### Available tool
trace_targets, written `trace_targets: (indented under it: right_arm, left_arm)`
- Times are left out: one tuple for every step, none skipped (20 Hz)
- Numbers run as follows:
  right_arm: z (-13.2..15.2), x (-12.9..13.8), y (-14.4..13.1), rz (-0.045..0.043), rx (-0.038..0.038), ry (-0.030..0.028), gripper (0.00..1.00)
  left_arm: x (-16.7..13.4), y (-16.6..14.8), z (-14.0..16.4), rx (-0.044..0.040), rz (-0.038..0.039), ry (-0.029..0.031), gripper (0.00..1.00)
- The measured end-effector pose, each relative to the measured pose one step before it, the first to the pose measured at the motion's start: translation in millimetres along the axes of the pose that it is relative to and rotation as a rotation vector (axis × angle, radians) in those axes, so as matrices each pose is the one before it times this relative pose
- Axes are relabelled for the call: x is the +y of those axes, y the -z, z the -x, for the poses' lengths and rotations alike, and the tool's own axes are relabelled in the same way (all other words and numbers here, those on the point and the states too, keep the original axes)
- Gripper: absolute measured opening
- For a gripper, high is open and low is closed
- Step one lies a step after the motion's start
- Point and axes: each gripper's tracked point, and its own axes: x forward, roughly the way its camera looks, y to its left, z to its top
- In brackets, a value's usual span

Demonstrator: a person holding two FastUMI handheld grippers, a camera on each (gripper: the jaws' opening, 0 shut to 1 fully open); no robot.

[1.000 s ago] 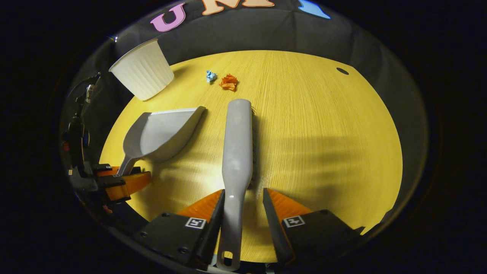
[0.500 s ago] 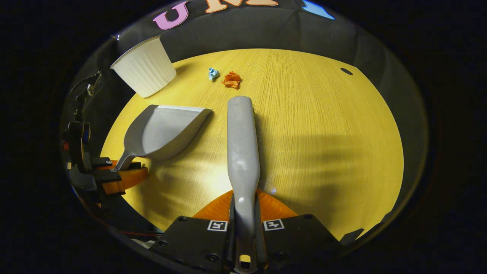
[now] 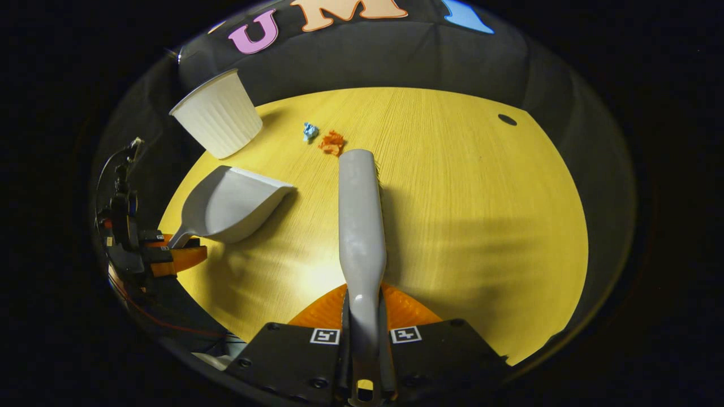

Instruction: Pick up the small broom and dustpan from the desktop, sweep the trash into the dustpan with the broom, and then empty the trash into the garbage bin.

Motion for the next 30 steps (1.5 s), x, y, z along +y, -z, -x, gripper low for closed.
trace_targets:
  right_arm:
    - [-2.24, -4.45, -16.18, 0.00919, -0.01828, 0.00204, 0.17]
    - [-6.06, -3.89, -15.30, 0.00678, -0.01378, 0.00830, 0.17]
    - [-5.99, -2.96, -14.57, 0.00443, -0.01275, 0.00980, 0.12]
    - [-5.54, -1.50, -14.36, 0.00593, -0.01313, 0.01091, 0.17]
    - [-8.86, -0.92, -14.19, 0.00991, -0.00987, 0.01713, 0.17]
    - [-8.05, -0.77, -12.95, 0.00947, -0.00692, 0.01922, 0.17]
    - [-11.18, 3.26, -11.79, 0.00067, -0.00242, 0.01077, 0.17]
    - [-12.87, 3.59, -8.86, 0.00003, 0.00913, 0.00693, 0.17]
    - [-12.23, 3.87, -7.82, 0.00491, 0.00925, 0.01239, 0.17]
    - [-13.96, 4.77, -8.09, 0.01560, 0.00765, 0.01907, 0.12]
    - [-13.15, 2.88, -6.81, 0.02243, 0.01602, 0.02079, 0.17]
    - [-9.96, 2.31, -7.82, 0.01865, 0.01222, 0.01908, 0.17]
    - [-6.99, 2.80, -7.73, 0.01514, 0.01059, 0.01514, 0.17]
    - [-7.78, 3.06, -8.23, 0.01346, 0.00497, 0.00966, 0.17]
    - [-4.84, 2.58, -7.87, 0.01476, 0.00495, 0.00954, 0.12]
    - [-6.02, 1.77, -3.57, 0.02017, 0.00892, 0.00850, 0.17]
    - [-5.59, 1.67, -2.74, 0.02520, 0.00852, 0.00878, 0.17]
    - [-7.03, 2.37, 1.28, 0.02485, 0.01661, 0.01162, 0.17]
    - [-4.05, 4.32, 0.82, 0.01710, 0.01177, 0.00219, 0.17]
    - [-2.97, 6.25, 0.82, 0.00926, 0.00871, -0.00938, 0.12]
    - [-0.76, 8.55, 1.44, 0.00651, 0.00654, -0.01865, 0.17]
    - [-1.03, 8.38, -2.16, 0.01400, -0.00863, -0.01296, 0.17]
    - [-0.50, 7.80, -0.59, 0.02806, 0.00018, -0.01463, 0.12]
    - [3.43, 9.23, -1.86, 0.03245, -0.00190, -0.02377, 0.17]
    - [1.13, 13.22, -1.48, 0.02795, 0.00934, -0.03459, 0.17]
    - [-0.64, 11.97, -1.26, 0.03446, 0.00711, -0.02586, 0.17]
    - [-0.56, 9.03, -2.66, 0.04770, 0.00476, -0.01463, 0.17]
    - [3.72, 7.44, -2.80, 0.05192, 0.00483, -0.01327, 0.17]
    - [6.26, 6.24, -1.60, 0.04962, 0.00676, -0.02207, 0.17]
    - [8.08, 8.56, -3.27, 0.05283, 0.00314, -0.02851, 0.17]
  left_arm:
    - [3.85, -5.92, 1.89, -0.00750, -0.01989, -0.00048, 0.26]
    - [0.22, -6.51, -0.33, -0.00277, -0.01896, 0.01474, 0.26]
    - [1.93, -6.16, -0.47, -0.00057, -0.02008, 0.01929, 0.26]
    - [4.68, -6.36, -6.23, 0.00633, -0.03479, 0.01850, 0.26]
    - [6.29, -5.85, -5.80, 0.00756, -0.03931, 0.00585, 0.25]
    - [7.77, -5.59, -5.12, 0.00418, -0.04205, 0.00272, 0.27]
    - [6.10, -5.02, -6.62, 0.00520, -0.03522, 0.00885, 0.26]
    - [4.50, -4.92, -5.57, 0.00080, -0.03048, 0.01720, 0.26]
    - [4.23, -4.36, -7.02, 0.00344, -0.03622, 0.02493, 0.25]
    - [4.28, -4.09, -7.12, 0.00168, -0.03332, 0.02434, 0.26]
    - [4.05, -3.37, -6.89, 0.00329, -0.02908, 0.02468, 0.26]
    - [3.99, -3.52, -2.37, -0.00331, -0.02315, 0.02562, 0.26]
    - [4.04, -4.58, -4.71, -0.00650, -0.01465, 0.02435, 0.26]
    - [4.29, -1.84, -1.59, 0.00188, -0.01533, 0.02297, 0.26]
    - [5.56, -1.97, -2.74, 0.00356, -0.02156, 0.01697, 0.26]
    - [4.43, -0.58, -1.56, -0.00099, -0.02127, 0.00862, 0.26]
    - [3.42, 0.29, -2.32, 0.00356, -0.01917, 0.00618, 0.25]
    - [3.16, 0.06, -1.92, 0.00465, -0.01158, 0.01018, 0.26]
    - [1.75, 0.54, -3.05, 0.00341, -0.00675, 0.01028, 0.27]
    - [2.52, 1.07, -2.53, 0.00417, -0.00489, 0.00525, 0.26]
    - [0.91, 1.49, -2.00, 0.00466, -0.00590, 0.00445, 0.26]
    - [1.78, 0.39, -2.26, 0.00109, -0.00572, 0.00417, 0.26]
    - [1.99, 0.30, -1.39, 0.00295, -0.00624, -0.00058, 0.27]
    - [0.59, 0.04, 0.58, -0.00271, -0.00499, -0.00178, 0.27]
    - [0.41, 0.16, -0.03, 0.00154, -0.00448, -0.00208, 0.26]
    - [0.46, -0.03, 0.50, -0.00211, -0.00463, -0.00125, 0.27]
    - [0.17, 0.09, 0.63, 0.00373, -0.00279, -0.00040, 0.27]
    - [-0.18, 0.18, 0.27, 0.00124, -0.00288, -0.00042, 0.27]
    - [0.09, -0.22, -1.07, 0.00140, -0.00029, -0.00066, 0.26]
    - [0.06, 0.87, -0.49, -0.00060, 0.00150, -0.00119, 0.27]
